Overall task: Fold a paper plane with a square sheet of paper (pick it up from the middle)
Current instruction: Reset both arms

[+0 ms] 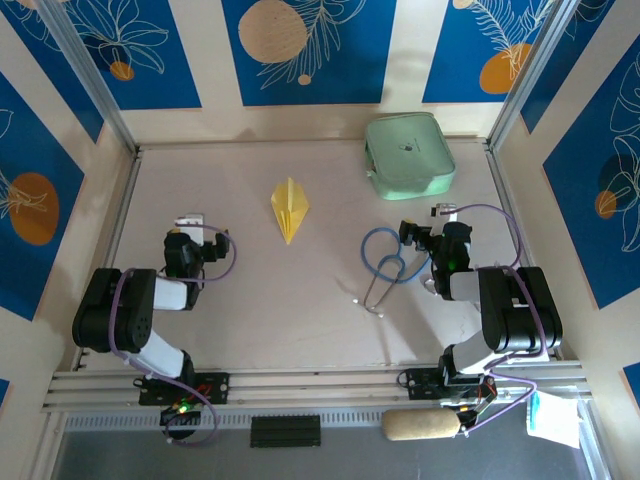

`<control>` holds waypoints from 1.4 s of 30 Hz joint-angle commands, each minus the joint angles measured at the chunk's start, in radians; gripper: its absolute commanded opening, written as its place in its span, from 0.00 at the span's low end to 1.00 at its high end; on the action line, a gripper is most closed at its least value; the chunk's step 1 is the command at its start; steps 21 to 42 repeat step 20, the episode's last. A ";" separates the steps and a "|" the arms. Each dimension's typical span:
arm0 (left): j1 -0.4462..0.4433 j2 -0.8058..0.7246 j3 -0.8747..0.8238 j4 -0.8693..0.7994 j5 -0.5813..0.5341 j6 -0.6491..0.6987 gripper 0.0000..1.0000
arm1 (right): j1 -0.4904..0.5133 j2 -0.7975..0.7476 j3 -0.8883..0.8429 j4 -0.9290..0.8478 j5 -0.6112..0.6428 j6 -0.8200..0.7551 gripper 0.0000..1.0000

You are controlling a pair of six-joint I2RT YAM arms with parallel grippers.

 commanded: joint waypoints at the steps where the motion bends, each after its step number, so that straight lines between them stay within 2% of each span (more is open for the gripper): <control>1: -0.009 0.005 -0.003 0.061 -0.009 0.019 0.99 | 0.006 0.012 0.017 0.005 0.012 -0.019 0.99; 6: -0.010 0.004 0.010 0.036 0.027 0.037 0.99 | 0.006 0.012 0.018 0.005 0.012 -0.019 0.99; 9: -0.018 0.007 0.020 0.016 -0.013 0.033 0.99 | 0.006 0.013 0.018 0.005 0.012 -0.019 0.99; 15: -0.019 0.011 0.038 -0.015 -0.010 0.038 0.99 | 0.006 0.012 0.019 0.004 0.013 -0.019 0.99; 42: -0.020 0.007 0.027 0.005 -0.007 0.037 0.99 | 0.006 0.012 0.018 0.006 0.012 -0.020 0.99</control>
